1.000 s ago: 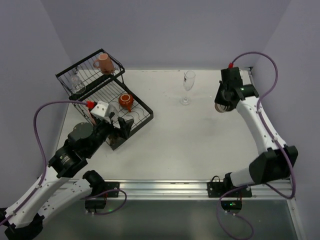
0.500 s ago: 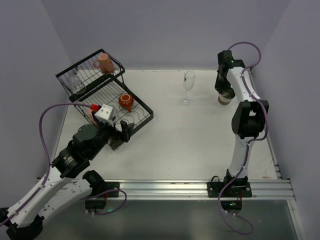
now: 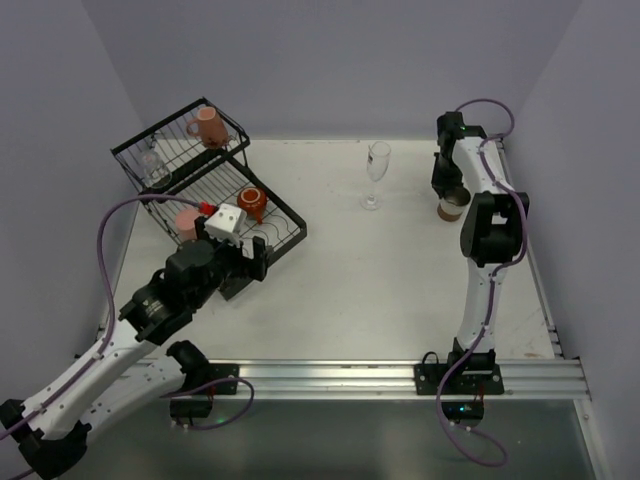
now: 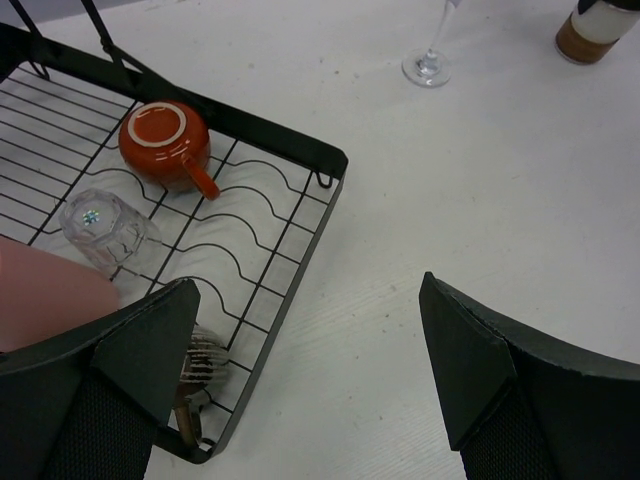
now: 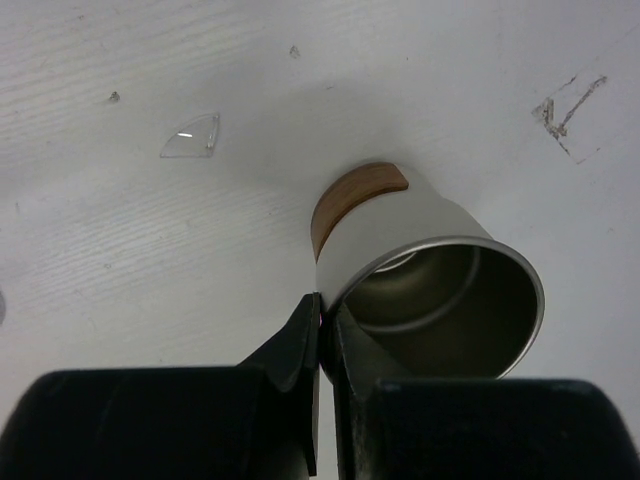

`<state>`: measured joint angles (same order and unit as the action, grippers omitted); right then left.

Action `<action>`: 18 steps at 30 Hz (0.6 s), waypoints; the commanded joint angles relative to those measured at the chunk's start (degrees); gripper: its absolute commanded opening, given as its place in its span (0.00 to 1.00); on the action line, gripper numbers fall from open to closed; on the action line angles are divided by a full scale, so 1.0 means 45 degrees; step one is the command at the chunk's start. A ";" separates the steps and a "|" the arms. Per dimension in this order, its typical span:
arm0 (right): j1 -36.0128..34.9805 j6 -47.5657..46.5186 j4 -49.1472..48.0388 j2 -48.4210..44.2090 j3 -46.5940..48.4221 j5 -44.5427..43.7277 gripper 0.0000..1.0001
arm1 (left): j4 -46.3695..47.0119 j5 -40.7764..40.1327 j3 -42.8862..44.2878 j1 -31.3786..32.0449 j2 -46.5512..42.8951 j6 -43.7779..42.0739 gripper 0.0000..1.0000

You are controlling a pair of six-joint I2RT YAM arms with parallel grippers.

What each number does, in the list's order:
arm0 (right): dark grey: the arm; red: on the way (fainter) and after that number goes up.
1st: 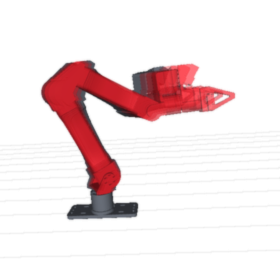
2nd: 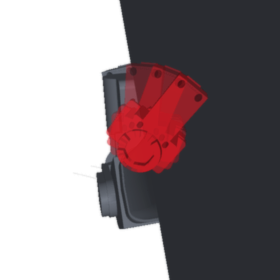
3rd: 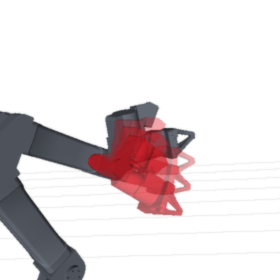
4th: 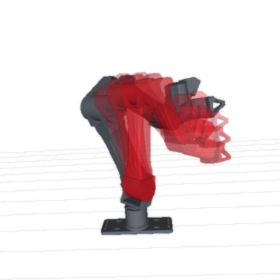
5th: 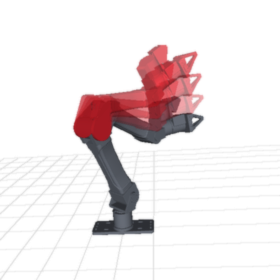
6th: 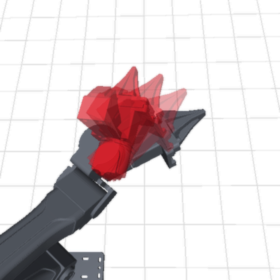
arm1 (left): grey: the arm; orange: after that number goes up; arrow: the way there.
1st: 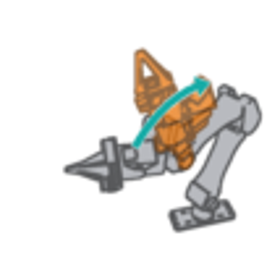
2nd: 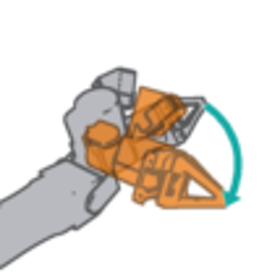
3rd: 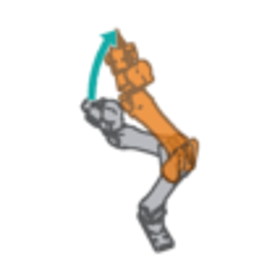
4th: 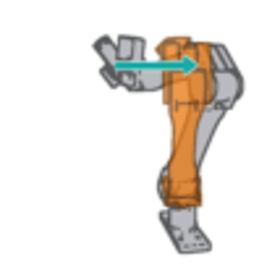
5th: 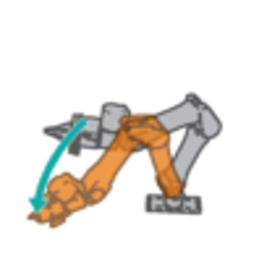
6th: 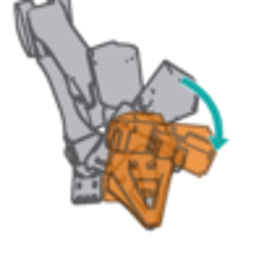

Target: Unload the cups from the dish rack

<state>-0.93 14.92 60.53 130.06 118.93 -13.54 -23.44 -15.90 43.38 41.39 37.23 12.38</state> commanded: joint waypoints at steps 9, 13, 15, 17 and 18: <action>0.0070 0.0259 -0.2041 -0.2899 -0.1271 0.0351 0.63 | -0.0571 -0.1836 0.0809 -0.0017 0.1080 0.0060 1.00; 0.0070 0.0902 -0.2980 -0.4698 -0.2130 0.1578 0.75 | -0.1466 -0.2422 0.1102 -0.0017 0.1315 0.0665 1.00; -0.0008 0.1176 -0.4306 -0.6429 -0.3708 0.2283 0.81 | -0.2266 -0.2832 0.1220 -0.0017 0.1393 0.1423 1.00; -0.0125 0.1644 -0.6251 -0.7840 -0.5945 0.2949 0.86 | -0.2912 -0.3223 0.1454 -0.0017 0.1472 0.2050 1.00; -0.0203 0.1781 -0.6883 -0.9201 -0.6773 0.3163 0.87 | -0.3244 -0.3340 0.1552 -0.0017 0.1627 0.2653 1.00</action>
<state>-1.02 19.18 41.71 101.10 97.27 -4.99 -32.10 -26.30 46.96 41.36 43.83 17.28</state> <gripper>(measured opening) 0.854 0.997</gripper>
